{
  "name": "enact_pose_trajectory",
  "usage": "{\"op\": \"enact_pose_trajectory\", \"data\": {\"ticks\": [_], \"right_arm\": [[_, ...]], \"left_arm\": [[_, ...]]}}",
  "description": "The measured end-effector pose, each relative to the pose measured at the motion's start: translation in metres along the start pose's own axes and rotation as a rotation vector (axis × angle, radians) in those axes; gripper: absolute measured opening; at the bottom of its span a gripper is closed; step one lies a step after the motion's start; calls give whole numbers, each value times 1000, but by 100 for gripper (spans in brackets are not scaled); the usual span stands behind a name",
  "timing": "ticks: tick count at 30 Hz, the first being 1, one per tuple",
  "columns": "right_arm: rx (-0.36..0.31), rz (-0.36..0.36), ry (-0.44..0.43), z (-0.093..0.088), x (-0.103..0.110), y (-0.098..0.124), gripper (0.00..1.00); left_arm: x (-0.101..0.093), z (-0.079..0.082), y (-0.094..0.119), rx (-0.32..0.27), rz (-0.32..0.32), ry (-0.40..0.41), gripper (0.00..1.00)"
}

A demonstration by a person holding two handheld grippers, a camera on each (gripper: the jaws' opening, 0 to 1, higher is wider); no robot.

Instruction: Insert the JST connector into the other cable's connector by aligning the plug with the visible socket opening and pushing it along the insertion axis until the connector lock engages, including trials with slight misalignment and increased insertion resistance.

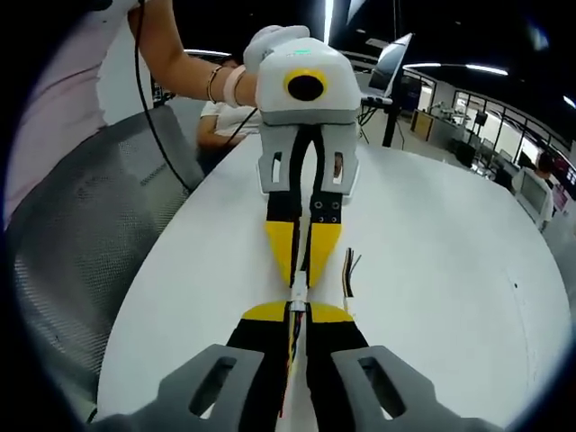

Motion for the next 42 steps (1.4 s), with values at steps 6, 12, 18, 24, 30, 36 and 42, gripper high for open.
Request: {"op": "enact_pose_trajectory", "data": {"ticks": [6,12,18,24,30,36,42], "right_arm": [[3,-3,-13,-2,0,-2,2],[23,-6,6,-10,-4,-13,3],[18,-8,-3,-14,-6,-19,3],[25,0,-7,-16,-3,-23,3],[21,0,-14,-18,-2,-24,3],[10,1,-16,-18,-1,-25,4],[12,-6,-23,-20,-3,-27,4]], "left_arm": [[1,-3,-4,-1,-1,22,0],[5,-9,-10,28,5,24,0],[4,-13,-12,41,3,43,0],[0,-15,-16,48,-6,49,0],[-2,-16,-19,50,-6,57,0],[-4,-16,-18,50,-9,57,0],[-5,-15,-18,54,-7,40,0]]}}
Point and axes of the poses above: the point that each gripper's makers call its tool centre point, and the gripper's own axes: y roughly backward along the fingers, x roughly to its left, z roughly out of its top, the point moved 6 cm from there along y, roughly backward along the fingers, and after that the axes turned 8 degrees about x, right-handed, at the moved point
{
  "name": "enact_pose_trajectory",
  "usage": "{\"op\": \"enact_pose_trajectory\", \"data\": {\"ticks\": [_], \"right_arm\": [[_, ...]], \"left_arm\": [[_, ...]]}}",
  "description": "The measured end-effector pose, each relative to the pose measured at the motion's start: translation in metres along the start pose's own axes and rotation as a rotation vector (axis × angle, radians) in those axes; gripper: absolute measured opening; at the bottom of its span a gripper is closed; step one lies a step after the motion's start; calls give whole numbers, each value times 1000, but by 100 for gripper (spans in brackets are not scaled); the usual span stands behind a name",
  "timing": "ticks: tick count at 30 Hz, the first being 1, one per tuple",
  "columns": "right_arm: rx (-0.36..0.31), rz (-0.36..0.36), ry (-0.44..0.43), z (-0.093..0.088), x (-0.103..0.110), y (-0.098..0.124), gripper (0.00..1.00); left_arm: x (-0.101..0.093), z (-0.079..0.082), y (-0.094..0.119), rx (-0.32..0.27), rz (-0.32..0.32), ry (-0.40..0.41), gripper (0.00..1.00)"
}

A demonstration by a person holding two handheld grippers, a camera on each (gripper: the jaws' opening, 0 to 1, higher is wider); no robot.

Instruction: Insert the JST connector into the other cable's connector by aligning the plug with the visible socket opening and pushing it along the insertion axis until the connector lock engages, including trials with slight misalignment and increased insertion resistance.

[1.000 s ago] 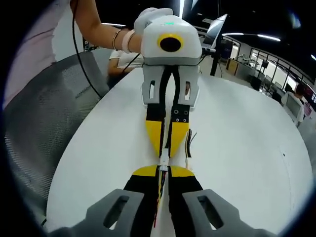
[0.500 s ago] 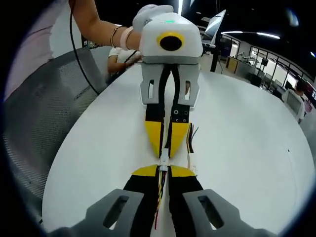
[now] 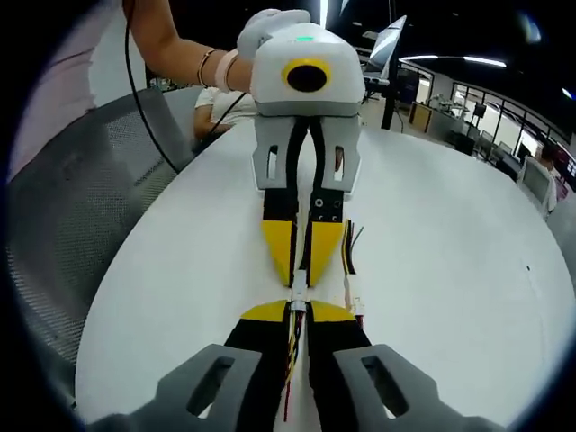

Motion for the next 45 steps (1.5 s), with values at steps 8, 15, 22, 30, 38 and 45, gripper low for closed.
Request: {"op": "enact_pose_trajectory", "data": {"ticks": [8,15,22,30,38,45], "right_arm": [[-11,-27,-34,-1,1,0,4],[-27,-47,-77,-3,2,1,4],[-37,-96,-117,-4,5,2,4],[-32,-146,-186,-9,3,4,5],[-55,-212,-277,-19,14,17,7],[-97,-274,-354,-23,20,35,9]], "left_arm": [[-1,1,1,15,19,-2,1],[4,0,-1,17,33,10,3],[5,-3,0,8,44,78,6],[5,-7,0,-12,41,136,11],[5,-6,-3,1,38,158,18],[3,-4,5,11,51,200,21]]}}
Point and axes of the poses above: the point that each gripper's makers call its tool centre point, and the gripper's own axes: y roughly backward along the fingers, x roughly to its left, z roughly out of its top, the point moved 6 cm from there along y, roughly backward along the fingers, and after that the axes turned 8 degrees about x, right-handed, at the moved point
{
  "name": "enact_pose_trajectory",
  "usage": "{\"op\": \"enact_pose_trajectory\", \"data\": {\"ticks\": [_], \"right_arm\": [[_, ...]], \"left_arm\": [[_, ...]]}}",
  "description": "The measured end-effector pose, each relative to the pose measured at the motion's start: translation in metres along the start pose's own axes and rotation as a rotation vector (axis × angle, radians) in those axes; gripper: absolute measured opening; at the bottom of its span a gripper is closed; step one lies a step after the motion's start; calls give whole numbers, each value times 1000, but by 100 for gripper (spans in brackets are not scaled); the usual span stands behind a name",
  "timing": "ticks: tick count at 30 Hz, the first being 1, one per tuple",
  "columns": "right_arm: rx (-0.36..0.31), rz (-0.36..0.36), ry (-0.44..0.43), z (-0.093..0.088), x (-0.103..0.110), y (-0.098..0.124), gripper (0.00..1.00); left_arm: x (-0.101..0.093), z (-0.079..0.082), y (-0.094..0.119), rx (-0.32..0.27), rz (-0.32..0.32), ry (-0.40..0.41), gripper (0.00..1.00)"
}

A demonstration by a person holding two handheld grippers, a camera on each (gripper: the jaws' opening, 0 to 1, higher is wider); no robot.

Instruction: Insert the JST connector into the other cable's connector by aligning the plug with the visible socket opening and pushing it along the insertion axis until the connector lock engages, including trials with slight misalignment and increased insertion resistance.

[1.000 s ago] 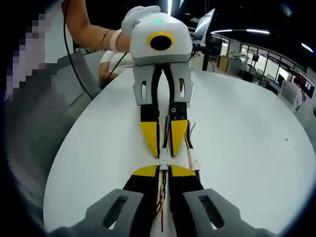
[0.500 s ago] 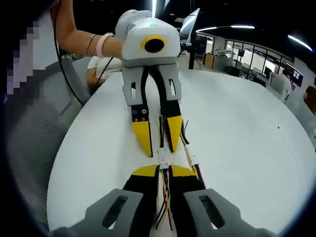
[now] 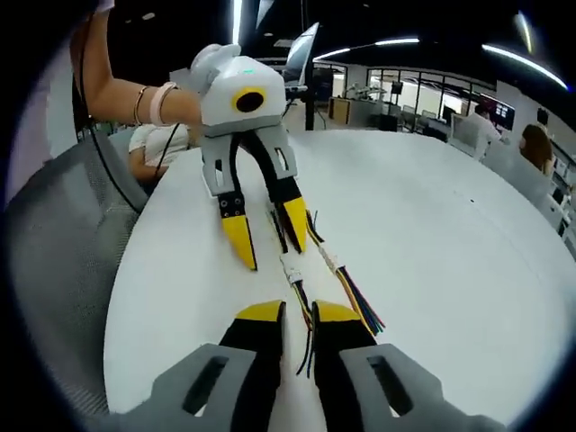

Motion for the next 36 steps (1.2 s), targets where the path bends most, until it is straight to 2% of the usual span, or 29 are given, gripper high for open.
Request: {"op": "enact_pose_trajectory", "data": {"ticks": [7,13,15,17,21,24,30,36], "right_arm": [[-59,-54,-76,11,1,16,16],[-90,-86,-106,21,6,24,20],[-129,-80,-149,25,8,28,20],[-142,-86,-160,26,7,31,19],[-161,-123,-186,29,6,40,22],[-174,-191,-183,32,3,50,27],[-205,-229,-216,36,9,66,31],[-222,-255,-259,32,16,77,37]], "left_arm": [[6,10,24,-75,72,97,29],[6,13,45,-126,120,132,32],[5,13,51,-134,141,140,35],[6,11,58,-123,177,130,34],[5,13,71,-152,206,149,36],[4,13,77,-156,223,166,40],[-9,20,82,-181,232,177,45],[-20,25,82,-190,235,189,49]]}}
Point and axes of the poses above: the point that each gripper's makers call its tool centre point, and the gripper's own axes: y roughly backward along the fingers, x roughly to its left, z roughly out of its top, the point moved 6 cm from there along y, roughly backward along the fingers, and after that the axes turned 8 degrees about x, right-handed, at the moved point
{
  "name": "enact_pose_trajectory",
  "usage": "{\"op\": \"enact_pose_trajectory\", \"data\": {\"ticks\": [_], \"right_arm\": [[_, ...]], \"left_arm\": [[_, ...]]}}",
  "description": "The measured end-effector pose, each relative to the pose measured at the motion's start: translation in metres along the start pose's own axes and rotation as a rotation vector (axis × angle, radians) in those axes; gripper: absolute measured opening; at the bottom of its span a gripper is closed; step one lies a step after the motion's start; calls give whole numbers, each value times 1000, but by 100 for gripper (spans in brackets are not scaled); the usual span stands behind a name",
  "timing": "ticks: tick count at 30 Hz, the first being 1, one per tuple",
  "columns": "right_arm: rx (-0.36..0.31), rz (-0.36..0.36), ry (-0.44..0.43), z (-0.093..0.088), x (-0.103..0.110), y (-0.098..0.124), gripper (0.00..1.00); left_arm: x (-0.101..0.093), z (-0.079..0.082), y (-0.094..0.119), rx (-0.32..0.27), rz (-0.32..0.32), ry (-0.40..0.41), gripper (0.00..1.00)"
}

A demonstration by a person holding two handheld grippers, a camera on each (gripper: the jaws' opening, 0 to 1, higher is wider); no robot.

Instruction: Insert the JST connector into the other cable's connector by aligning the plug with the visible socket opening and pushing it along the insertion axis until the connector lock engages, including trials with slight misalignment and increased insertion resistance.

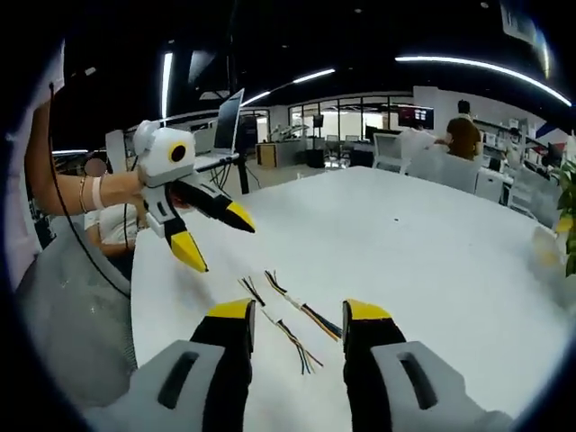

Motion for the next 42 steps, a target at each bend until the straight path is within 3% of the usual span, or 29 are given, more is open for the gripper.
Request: {"op": "enact_pose_trajectory", "data": {"ticks": [5,11,15,22,26,35,42], "right_arm": [[1,-24,-36,-5,5,14,39],[-3,-59,-69,-9,12,25,40],[-8,-86,-86,-11,15,31,41],[-17,-101,-110,-12,20,37,44],[-16,-96,-115,-13,27,38,47],[8,-111,-112,-20,36,46,50],[42,-82,-100,-27,46,45,51]], "left_arm": [[-5,2,9,-46,47,64,50],[-17,1,17,-65,57,123,59],[-24,0,25,-82,70,151,60],[-34,-6,33,-68,96,164,64],[-35,-9,40,-59,136,138,60],[-45,-16,54,-67,170,181,64],[-55,-23,63,-56,189,188,66]]}}
Point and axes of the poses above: the point that each gripper's makers call its tool centre point, and the gripper's own axes: y roughly backward along the fingers, x roughly to its left, z roughly out of its top, the point moved 6 cm from there along y, roughly backward along the fingers, and after that the axes turned 8 degrees about x, right-handed, at the moved point
